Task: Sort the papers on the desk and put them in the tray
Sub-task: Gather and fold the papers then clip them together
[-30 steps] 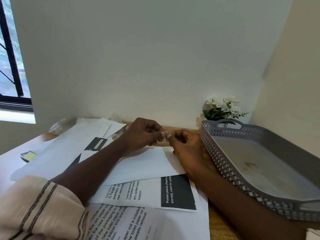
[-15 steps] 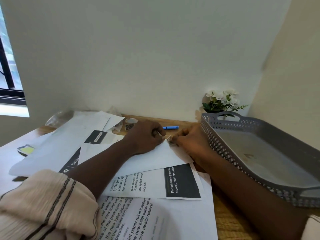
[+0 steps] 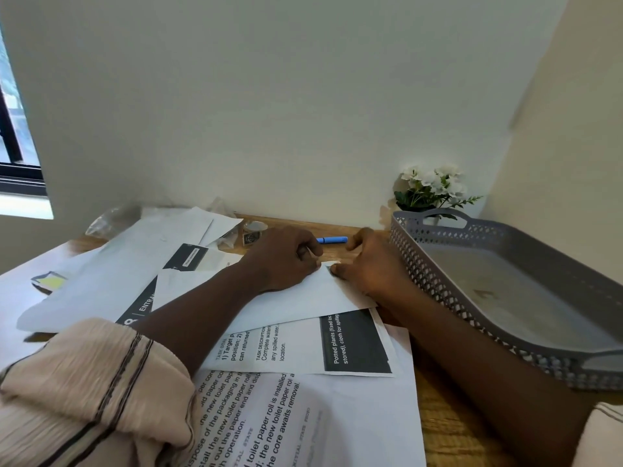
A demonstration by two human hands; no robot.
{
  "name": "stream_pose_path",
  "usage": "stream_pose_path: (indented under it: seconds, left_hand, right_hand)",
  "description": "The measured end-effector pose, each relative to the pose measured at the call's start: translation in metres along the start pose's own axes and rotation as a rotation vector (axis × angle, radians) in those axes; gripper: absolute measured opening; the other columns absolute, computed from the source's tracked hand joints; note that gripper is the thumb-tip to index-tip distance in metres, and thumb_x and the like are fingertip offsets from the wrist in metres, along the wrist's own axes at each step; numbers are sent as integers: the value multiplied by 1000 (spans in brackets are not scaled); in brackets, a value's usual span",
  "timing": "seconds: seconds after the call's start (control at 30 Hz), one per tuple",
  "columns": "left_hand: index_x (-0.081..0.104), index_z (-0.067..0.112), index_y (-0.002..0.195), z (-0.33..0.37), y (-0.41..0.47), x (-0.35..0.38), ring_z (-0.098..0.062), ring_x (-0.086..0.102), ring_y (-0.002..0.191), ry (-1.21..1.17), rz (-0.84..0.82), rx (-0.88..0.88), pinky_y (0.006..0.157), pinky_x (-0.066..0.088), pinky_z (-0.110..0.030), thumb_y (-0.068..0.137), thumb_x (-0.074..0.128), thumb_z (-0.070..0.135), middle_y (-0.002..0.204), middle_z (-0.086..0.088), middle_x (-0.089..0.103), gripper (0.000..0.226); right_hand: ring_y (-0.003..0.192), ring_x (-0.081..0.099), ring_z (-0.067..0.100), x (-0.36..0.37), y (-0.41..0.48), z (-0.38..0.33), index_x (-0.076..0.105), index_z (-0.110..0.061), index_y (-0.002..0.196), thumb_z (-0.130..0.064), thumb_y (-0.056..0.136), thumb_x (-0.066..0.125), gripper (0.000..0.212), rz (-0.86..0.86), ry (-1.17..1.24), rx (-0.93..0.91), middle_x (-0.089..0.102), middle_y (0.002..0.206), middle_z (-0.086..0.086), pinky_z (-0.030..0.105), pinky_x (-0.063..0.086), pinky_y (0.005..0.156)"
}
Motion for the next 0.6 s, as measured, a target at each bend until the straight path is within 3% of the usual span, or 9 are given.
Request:
stream_pose_path:
  seconds: [0.07, 0.13, 0.2, 0.37, 0.6]
  left_hand:
    - [74, 31, 103, -1, 0, 1, -1, 58, 73, 1, 4, 0, 69, 39, -24, 84, 77, 27, 77, 15, 66, 19]
    - [72, 32, 108, -2, 1, 2, 2, 56, 73, -5, -6, 2, 71, 38, -25, 84, 78, 28, 78, 16, 66, 25]
    - [69, 33, 114, -3, 1, 2, 2, 56, 75, -25, -15, -1, 74, 39, -26, 84, 78, 29, 79, 16, 67, 31]
    - [62, 33, 126, -1, -1, 2, 2, 59, 73, -76, -49, -6, 80, 49, -31, 85, 79, 28, 81, 11, 72, 45]
    - [61, 33, 127, -4, -1, 3, 0, 61, 72, -99, -60, -41, 79, 54, -33, 86, 79, 26, 83, 9, 73, 46]
  right_hand:
    - [88, 59, 17, 0, 0, -2, 60, -29, 93, -32, 78, 85, 29, 24, -49, -51, 59, 89, -6, 35, 48, 73]
    - [84, 65, 14, 4, 2, 0, 69, -25, 75, -29, 80, 83, 16, 19, -44, -33, 70, 86, -6, 35, 54, 73]
    - [75, 67, 13, 6, 4, 2, 73, -21, 67, -35, 79, 82, 21, 21, -59, 11, 73, 75, -5, 39, 59, 73]
    - [72, 68, 17, 8, 12, 2, 73, -20, 75, -53, 68, 83, 35, 16, -57, 82, 70, 71, -3, 40, 60, 69]
    - [77, 66, 16, 7, 13, 8, 70, -20, 71, -39, 72, 87, 25, 108, 6, 87, 70, 77, -2, 43, 60, 72]
Point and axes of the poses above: each hand's wrist, its own y-axis towards the middle knuckle, its own x-axis out of the palm, z = x × y, the point moved 5 cm from there along y, towards the middle knuckle
